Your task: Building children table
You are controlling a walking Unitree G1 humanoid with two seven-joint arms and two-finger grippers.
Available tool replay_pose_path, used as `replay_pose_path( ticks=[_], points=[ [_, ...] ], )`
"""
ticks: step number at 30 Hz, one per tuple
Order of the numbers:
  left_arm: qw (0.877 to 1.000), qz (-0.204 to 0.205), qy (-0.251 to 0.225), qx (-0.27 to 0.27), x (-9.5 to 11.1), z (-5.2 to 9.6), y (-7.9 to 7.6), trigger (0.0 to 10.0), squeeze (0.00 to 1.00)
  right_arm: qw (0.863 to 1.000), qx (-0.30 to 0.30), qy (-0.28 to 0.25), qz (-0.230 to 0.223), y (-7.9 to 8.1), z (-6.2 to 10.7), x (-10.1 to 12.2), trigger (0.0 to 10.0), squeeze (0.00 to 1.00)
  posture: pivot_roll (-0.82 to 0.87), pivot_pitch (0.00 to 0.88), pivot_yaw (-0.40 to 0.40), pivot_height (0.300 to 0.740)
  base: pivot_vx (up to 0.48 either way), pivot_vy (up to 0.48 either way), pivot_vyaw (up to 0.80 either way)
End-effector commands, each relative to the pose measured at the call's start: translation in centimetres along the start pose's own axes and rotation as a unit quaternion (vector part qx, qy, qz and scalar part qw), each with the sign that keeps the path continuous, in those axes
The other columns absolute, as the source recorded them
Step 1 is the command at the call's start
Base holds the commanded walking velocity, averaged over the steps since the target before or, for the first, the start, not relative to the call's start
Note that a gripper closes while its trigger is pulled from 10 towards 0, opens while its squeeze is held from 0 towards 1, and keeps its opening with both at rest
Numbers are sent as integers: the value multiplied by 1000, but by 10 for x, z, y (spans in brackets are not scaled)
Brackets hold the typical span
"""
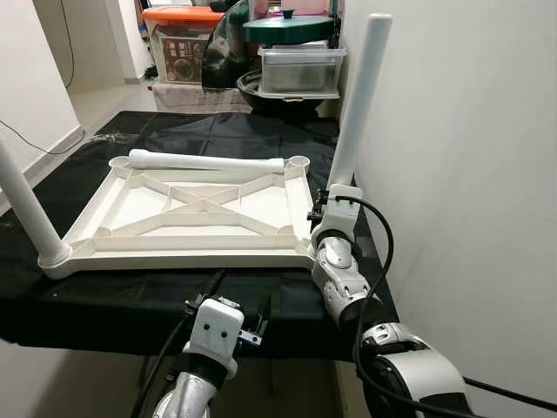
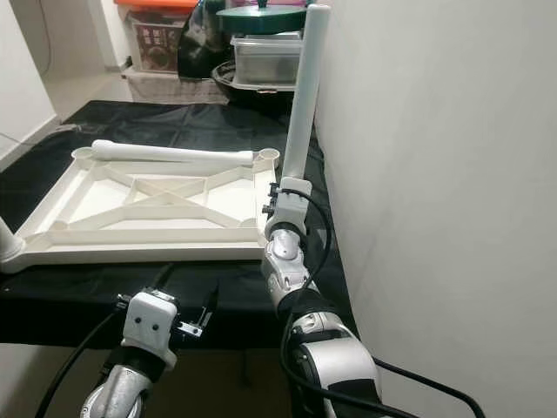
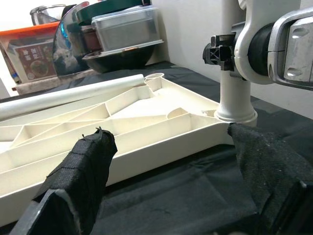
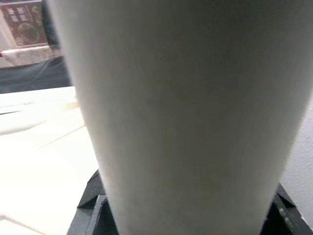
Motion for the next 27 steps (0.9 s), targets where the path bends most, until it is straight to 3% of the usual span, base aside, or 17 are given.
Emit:
replay_pose_path(
  ticks=[1,5,6,7,8,10,15,17,19,20,21,22,23,24,25,26,27],
  points=[
    [1000,-1,8,-2,-3,1,0,10000,0,998,7,59,-27,0,7,-30,10000,1000,91,0,-31,740,0,0,0],
    [1000,-1,10,-2,-3,1,0,10000,0,998,34,31,-33,5,6,-19,10000,1000,91,0,-30,740,0,0,0],
    [1000,-1,10,-2,-3,0,0,10000,0,998,41,23,-31,6,5,-16,10000,408,91,0,-30,740,0,0,0],
    [1000,-1,10,-2,-3,0,0,10000,0,998,41,23,-31,6,5,-16,10000,408,91,0,-30,740,0,0,0],
    [1000,-1,10,-2,-3,0,0,10000,0,998,55,15,-37,7,4,-12,10000,0,88,0,-30,740,0,0,0],
    [1000,-1,11,-2,-3,0,0,10000,0,997,67,6,-45,8,3,-7,10000,0,88,0,-30,740,0,0,0],
    [1000,-2,10,-2,-3,0,-1,10000,0,982,178,-19,-53,16,1,8,10000,0,88,0,-30,740,0,0,0],
    [1000,-2,10,-2,-3,0,-1,10000,0,962,264,-24,-66,25,4,15,10000,0,88,0,-30,740,0,0,0],
    [1000,-2,10,-2,-3,0,-1,10000,0,962,264,-24,-66,25,4,15,10000,0,88,0,-30,740,0,0,0],
    [1000,-1,10,-2,-3,0,-1,10000,0,943,326,-18,-70,31,7,17,10000,0,86,0,-28,740,0,0,0],
    [1000,-1,10,-2,-3,0,-1,10000,0,943,326,-18,-70,31,7,17,10000,0,86,0,-28,740,0,0,0],
    [1000,-1,10,-2,-3,0,-1,10000,0,920,389,-7,-38,38,12,17,10000,0,86,0,-28,740,0,0,0],
    [1000,-1,10,-2,-3,0,-1,10000,0,920,389,-7,-38,38,12,17,10000,0,86,0,-28,740,0,0,0],
    [1000,-1,10,-2,-3,-1,-1,10000,0,898,439,8,-28,44,17,19,10000,0,86,0,-28,740,0,0,0],
    [1000,-1,10,-2,-3,-1,-1,10000,0,898,439,8,-28,44,17,19,10000,0,86,0,-28,740,0,0,0],
    [1000,0,10,-2,-3,-1,-1,10000,0,870,492,16,-14,53,24,22,10000,0,94,0,-28,740,0,0,0],
    [1000,0,10,-2,-3,-1,-1,10000,0,870,492,16,-14,53,24,22,10000,0,94,0,-28,740,0,0,0]
  ],
)
Point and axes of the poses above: a point about 5 cm out from each wrist's last joint towards the gripper, its own z axis pointing back from the gripper into the wrist, its own x axis along the axis of the wrist's last joint, y = z × x, the point moved 4 cm from there along -z, pointing out of the wrist towards the gripper, and after that the axes turned 2 degrees about z, right-handed, at the moved point
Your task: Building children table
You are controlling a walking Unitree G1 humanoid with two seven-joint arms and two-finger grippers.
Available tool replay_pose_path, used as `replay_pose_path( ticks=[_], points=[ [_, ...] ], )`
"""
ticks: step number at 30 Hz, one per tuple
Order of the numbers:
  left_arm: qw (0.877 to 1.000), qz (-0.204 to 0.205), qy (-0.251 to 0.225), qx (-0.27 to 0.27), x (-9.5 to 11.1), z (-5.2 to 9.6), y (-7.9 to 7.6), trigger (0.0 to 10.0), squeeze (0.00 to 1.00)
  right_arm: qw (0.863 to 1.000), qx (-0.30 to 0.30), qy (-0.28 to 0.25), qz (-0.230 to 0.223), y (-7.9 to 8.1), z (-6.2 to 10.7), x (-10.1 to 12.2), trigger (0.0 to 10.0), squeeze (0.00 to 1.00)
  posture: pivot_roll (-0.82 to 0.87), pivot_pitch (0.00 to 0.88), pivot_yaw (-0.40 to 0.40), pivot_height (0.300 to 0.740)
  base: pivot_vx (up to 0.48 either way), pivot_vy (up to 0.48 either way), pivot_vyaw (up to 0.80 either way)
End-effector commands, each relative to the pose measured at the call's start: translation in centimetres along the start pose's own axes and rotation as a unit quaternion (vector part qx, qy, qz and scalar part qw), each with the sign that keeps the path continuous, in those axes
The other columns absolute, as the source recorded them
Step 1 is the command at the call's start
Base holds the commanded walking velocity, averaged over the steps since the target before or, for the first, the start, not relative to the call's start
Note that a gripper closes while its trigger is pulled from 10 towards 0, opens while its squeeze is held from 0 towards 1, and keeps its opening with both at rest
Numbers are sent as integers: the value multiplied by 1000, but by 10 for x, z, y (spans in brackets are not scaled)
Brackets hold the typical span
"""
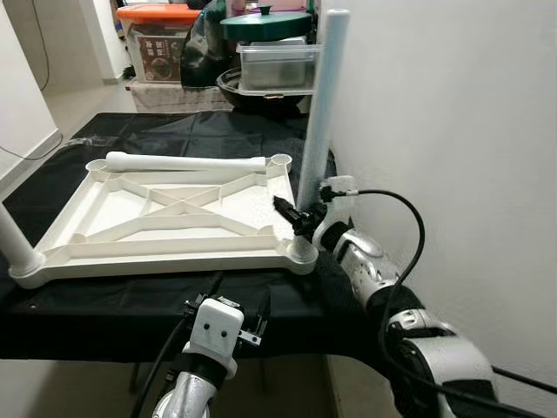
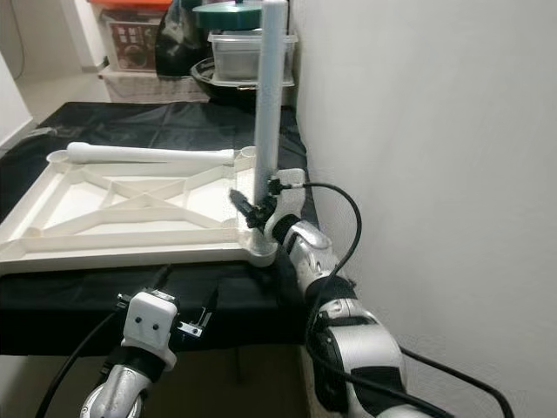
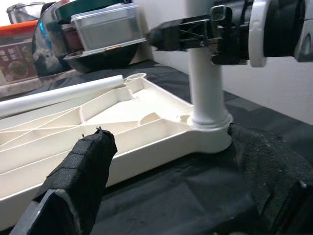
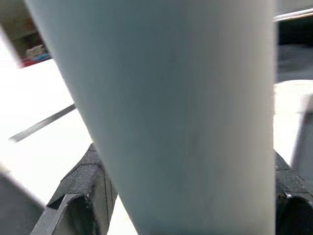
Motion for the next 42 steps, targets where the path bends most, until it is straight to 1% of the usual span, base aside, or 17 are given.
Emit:
replay_pose_path(
  ticks=[1,3,6,10,16,17,19,24,28,30,32,35,36,37,39,41,42],
  points=[
    [1000,-1,7,-1,-2,0,-1,10000,0,993,115,30,7,32,-11,1,10000,0,94,0,-28,740,0,0,0],
    [1000,-1,7,-1,-2,0,-1,10000,0,975,214,53,16,53,-11,0,10000,0,94,0,-28,740,0,0,0],
    [1000,-1,7,-1,-2,0,0,10000,0,971,233,59,18,57,-10,-1,10000,0,94,0,-28,740,0,0,0],
    [1000,-2,7,-1,-2,0,-1,10000,0,943,318,89,33,75,-4,-10,10000,0,106,0,-36,740,0,0,0],
    [1000,-1,8,-1,-3,1,-1,10000,0,935,342,93,23,81,-3,-12,9647,0,106,0,-36,740,0,0,0],
    [1000,-1,9,-1,-3,1,-1,10000,0,943,321,84,27,80,-7,-11,0,0,108,0,-36,740,0,0,0],
    [1000,-1,9,-1,-3,2,-1,10000,0,962,262,68,29,74,-15,-9,0,0,108,0,-36,740,0,0,0],
    [1000,0,10,-1,-3,2,-2,10000,0,975,212,59,18,66,-19,-10,0,0,103,0,-36,740,0,0,0],
    [1000,0,10,-2,-4,2,-2,10000,0,997,65,40,14,41,-24,-14,0,0,101,0,-35,740,0,0,0],
    [1000,0,10,-2,-4,2,-2,10000,0,999,28,36,13,34,-24,-14,0,0,101,0,-35,740,0,0,0],
    [1000,0,11,-2,-4,2,-2,10000,0,990,-134,21,23,-2,-15,-11,0,0,94,0,-31,740,0,0,0],
    [1000,0,11,-2,-4,2,-2,10000,0,990,-134,21,23,-2,-15,-11,0,0,94,0,-31,740,0,0,0],
    [1000,0,11,-2,-4,2,-2,10000,0,980,-196,13,24,-16,-8,-9,0,0,94,0,-31,740,0,0,0],
    [1000,0,11,-2,-4,2,-2,10000,0,944,-328,7,22,-45,13,-10,0,0,91,0,-30,740,0,0,0],
    [1000,0,11,-2,-4,2,-2,10000,0,944,-328,7,22,-45,13,-10,0,0,91,0,-30,740,0,0,0],
    [1000,0,11,-2,-4,2,-2,10000,0,882,-472,10,9,-72,45,-17,0,0,91,0,-30,740,0,0,0],
    [1000,0,11,-2,-4,2,-2,10000,0,882,-472,10,9,-72,45,-17,0,0,91,0,-30,740,0,0,0]
  ],
)
Point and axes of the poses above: a point about 5 cm out from each wrist's last joint towards the gripper, its own z axis pointing back from the gripper into the wrist, its own x axis along the axis of the wrist's last joint, y = z × x, the point moved 4 cm from there along -z, pointing out of the wrist towards the gripper, and after that the axes turned 2 degrees about z, right-handed, at the moved point
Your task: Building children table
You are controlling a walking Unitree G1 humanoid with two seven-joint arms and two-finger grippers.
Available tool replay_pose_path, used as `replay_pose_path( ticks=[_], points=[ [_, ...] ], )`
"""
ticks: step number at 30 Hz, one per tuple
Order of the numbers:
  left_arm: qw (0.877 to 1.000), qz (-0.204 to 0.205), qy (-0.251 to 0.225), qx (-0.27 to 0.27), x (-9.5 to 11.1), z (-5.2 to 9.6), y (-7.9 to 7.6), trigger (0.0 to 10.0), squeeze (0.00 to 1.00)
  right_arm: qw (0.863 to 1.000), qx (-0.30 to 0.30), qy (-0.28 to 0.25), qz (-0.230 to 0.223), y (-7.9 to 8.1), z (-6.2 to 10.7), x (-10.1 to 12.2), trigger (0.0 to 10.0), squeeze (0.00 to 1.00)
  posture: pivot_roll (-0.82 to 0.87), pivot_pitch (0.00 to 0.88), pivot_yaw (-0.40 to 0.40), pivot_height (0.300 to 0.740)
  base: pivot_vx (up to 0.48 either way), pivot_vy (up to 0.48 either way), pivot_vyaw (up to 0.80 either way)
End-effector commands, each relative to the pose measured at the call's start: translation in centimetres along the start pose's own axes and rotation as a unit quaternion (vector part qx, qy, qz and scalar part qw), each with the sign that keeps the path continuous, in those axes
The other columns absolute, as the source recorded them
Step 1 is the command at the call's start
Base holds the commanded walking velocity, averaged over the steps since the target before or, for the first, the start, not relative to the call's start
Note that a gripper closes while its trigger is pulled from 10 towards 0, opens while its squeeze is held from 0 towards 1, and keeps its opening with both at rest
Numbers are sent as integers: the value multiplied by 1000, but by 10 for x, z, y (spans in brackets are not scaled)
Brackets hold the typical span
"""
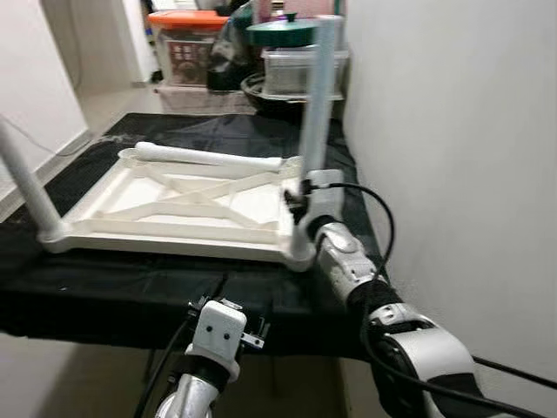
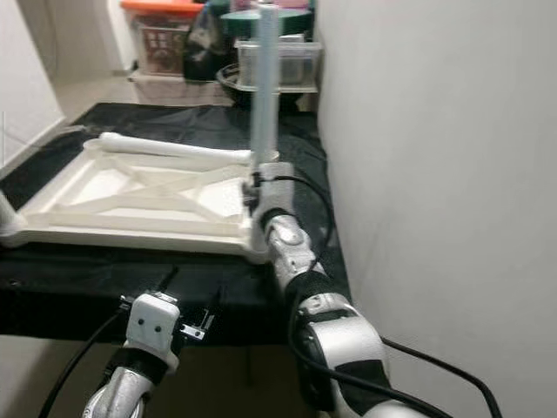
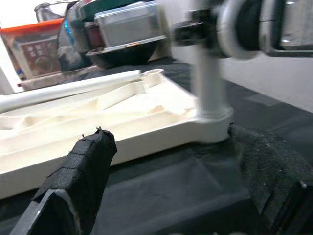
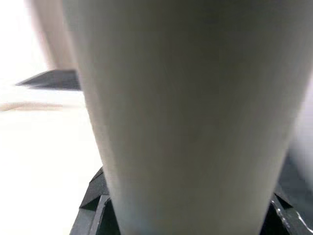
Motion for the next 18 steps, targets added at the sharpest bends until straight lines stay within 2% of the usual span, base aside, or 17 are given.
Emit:
replay_pose_path(
  ticks=[1,2,4,6,7,9,10,11,13,14,15,18],
  points=[
    [1000,-2,8,-1,-3,0,0,10000,0,993,-93,57,-33,-34,7,-29,0,0,91,0,-30,740,0,0,0],
    [1000,-2,8,-1,-3,0,0,10000,0,993,-93,57,-33,-34,7,-29,0,0,91,0,-30,740,0,0,0],
    [1000,-2,8,-1,-3,0,0,10000,0,982,-169,75,-42,-52,12,-37,0,0,98,0,-34,740,0,0,0],
    [1000,-2,8,-1,-3,0,0,10000,0,982,-169,75,-42,-52,12,-37,0,0,98,0,-34,740,0,0,0],
    [1000,-2,9,-1,-3,-1,0,10000,0,975,-203,79,-47,-61,12,-35,0,0,98,0,-34,740,0,0,0],
    [1000,-2,9,-1,-3,-1,0,10000,0,974,-208,78,-46,-61,12,-34,0,0,98,0,-34,740,0,0,0],
    [1000,-2,9,-1,-3,-1,0,10000,0,976,-197,75,-45,-56,11,-32,4353,0,95,0,-32,740,0,0,0],
    [1000,-1,9,-1,-3,-1,0,10000,0,979,-184,72,-46,-50,10,-31,4353,0,95,0,-32,740,0,0,0],
    [1000,-1,9,-1,-3,-1,0,10000,0,979,-184,72,-46,-50,10,-31,4353,0,95,0,-32,740,0,0,0],
    [1000,-2,9,-1,-3,-1,0,10000,0,982,-172,67,-46,-44,10,-30,10000,1000,92,0,-31,740,0,0,0],
    [1000,-2,9,-1,-3,-1,0,10000,0,982,-172,67,-46,-44,10,-30,10000,1000,92,0,-31,740,0,0,0],
    [1000,-3,10,-2,-3,-1,1,10000,0,988,-134,52,-54,-28,9,-27,10000,1000,95,0,-31,740,0,0,0]
  ],
)
Point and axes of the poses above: a point about 5 cm out from each wrist's last joint towards the gripper, its own z axis pointing back from the gripper into the wrist, its own x axis along the axis of the wrist's last joint, y = z × x, the point moved 4 cm from there along -z, pointing out of the wrist towards the gripper, and after that the axes turned 2 degrees about z, right-handed, at the moved point
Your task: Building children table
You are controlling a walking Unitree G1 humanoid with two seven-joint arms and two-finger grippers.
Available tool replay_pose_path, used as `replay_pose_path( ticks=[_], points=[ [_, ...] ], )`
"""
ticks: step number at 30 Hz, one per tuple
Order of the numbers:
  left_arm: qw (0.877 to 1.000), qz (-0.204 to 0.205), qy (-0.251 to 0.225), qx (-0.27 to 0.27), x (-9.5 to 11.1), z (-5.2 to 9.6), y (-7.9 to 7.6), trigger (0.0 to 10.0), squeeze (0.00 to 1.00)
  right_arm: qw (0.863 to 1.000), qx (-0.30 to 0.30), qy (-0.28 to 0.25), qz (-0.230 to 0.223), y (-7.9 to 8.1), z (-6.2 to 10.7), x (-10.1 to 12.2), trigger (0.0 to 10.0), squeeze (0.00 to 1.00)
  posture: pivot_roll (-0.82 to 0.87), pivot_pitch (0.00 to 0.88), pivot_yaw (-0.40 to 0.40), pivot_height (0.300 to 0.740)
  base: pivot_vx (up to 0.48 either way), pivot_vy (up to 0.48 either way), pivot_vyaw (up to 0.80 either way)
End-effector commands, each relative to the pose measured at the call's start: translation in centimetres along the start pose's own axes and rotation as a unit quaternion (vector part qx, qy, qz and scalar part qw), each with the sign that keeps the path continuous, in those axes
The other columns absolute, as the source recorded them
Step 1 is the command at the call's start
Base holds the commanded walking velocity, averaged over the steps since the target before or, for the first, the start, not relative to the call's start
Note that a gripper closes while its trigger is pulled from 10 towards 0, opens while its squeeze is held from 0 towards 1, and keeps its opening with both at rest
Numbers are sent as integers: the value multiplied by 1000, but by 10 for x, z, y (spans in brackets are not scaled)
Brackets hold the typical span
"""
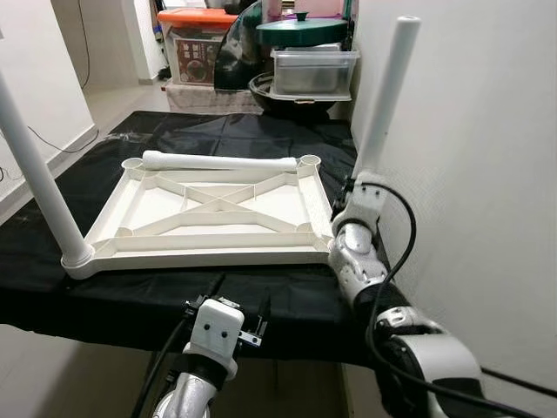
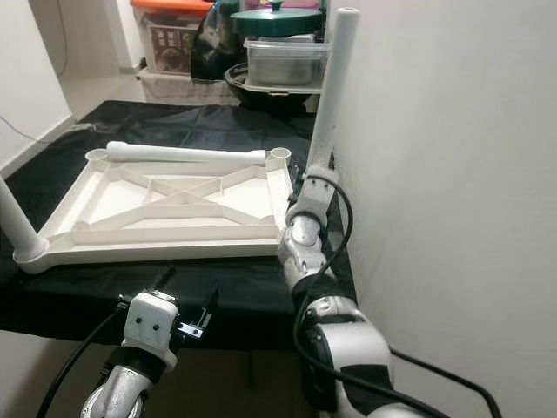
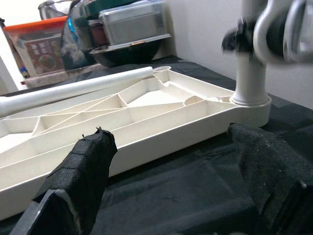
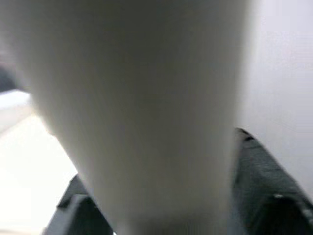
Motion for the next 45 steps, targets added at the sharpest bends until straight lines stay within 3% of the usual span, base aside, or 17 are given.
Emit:
replay_pose_path(
  ticks=[1,2,10,18,20,23,26,27,28,34,35,38,39,41,42,44,45],
  points=[
    [1000,-2,10,-3,-3,0,-1,10000,0,1000,15,3,-9,4,1,0,10000,1000,95,0,-31,740,0,0,0],
    [1000,-2,10,-3,-3,0,-1,10000,0,999,37,-8,-16,10,1,4,10000,0,95,0,-31,740,0,0,0],
    [1000,-2,10,-4,-4,-1,0,10000,0,981,177,-51,-55,35,5,24,10000,0,93,0,-30,740,0,0,0],
    [1000,-3,9,-4,-3,-1,0,10000,0,903,422,-36,-66,64,25,29,10000,0,93,0,-26,740,0,0,0],
    [1000,-3,9,-5,-3,0,0,10000,0,847,529,-9,-53,74,40,26,10000,0,94,0,-23,740,0,0,0],
    [1000,-4,9,-6,-3,0,-1,10000,0,815,578,2,-49,78,49,26,10000,0,94,0,-23,740,0,0,0],
    [1000,-5,9,-6,-3,-1,0,10000,0,730,683,24,-17,88,73,25,10000,0,100,0,-28,740,0,0,0],
    [1000,-5,9,-6,-3,-1,0,10000,0,730,683,24,-17,88,73,25,10000,0,100,0,-28,740,0,0,0],
    [1000,-5,9,-5,-3,-1,0,10000,0,699,714,32,10,93,82,21,10000,0,100,0,-28,740,0,0,0],
    [1000,-4,9,-5,-3,-1,0,10000,0,667,744,40,25,98,92,18,10000,0,106,0,-33,740,0,0,0],
    [1000,-4,8,-5,-3,0,-1,10000,0,620,782,49,21,102,105,19,10000,0,106,0,-31,740,0,0,0],
    [1000,-4,9,-5,-3,0,-1,10000,0,594,803,55,19,105,113,18,10000,0,106,0,-31,740,0,0,0],
    [1000,-4,9,-5,-3,0,-1,10000,0,594,803,55,19,105,113,18,10000,0,106,0,-31,740,0,0,0],
    [1000,-3,9,-4,-3,0,-1,10000,0,602,797,55,24,108,113,16,314,0,106,0,-34,740,0,0,0],
    [1000,-3,9,-4,-3,0,-1,10000,0,602,797,55,24,108,113,16,314,0,106,0,-34,740,0,0,0],
    [1000,-3,9,-4,-3,0,-1,10000,0,670,741,40,37,112,97,15,0,0,106,0,-34,740,0,0,0],
    [1000,-3,9,-4,-3,0,-1,10000,0,670,741,40,37,112,97,15,0,0,106,0,-34,740,0,0,0]
  ],
)
Point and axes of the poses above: a point about 5 cm out from each wrist's last joint towards the gripper, its own z axis pointing back from the gripper into the wrist, its own x axis along the axis of the wrist's last joint, y = z × x, the point moved 4 cm from there along -z, pointing out of the wrist towards the gripper, and after that the axes turned 2 degrees about z, right-handed, at the moved point
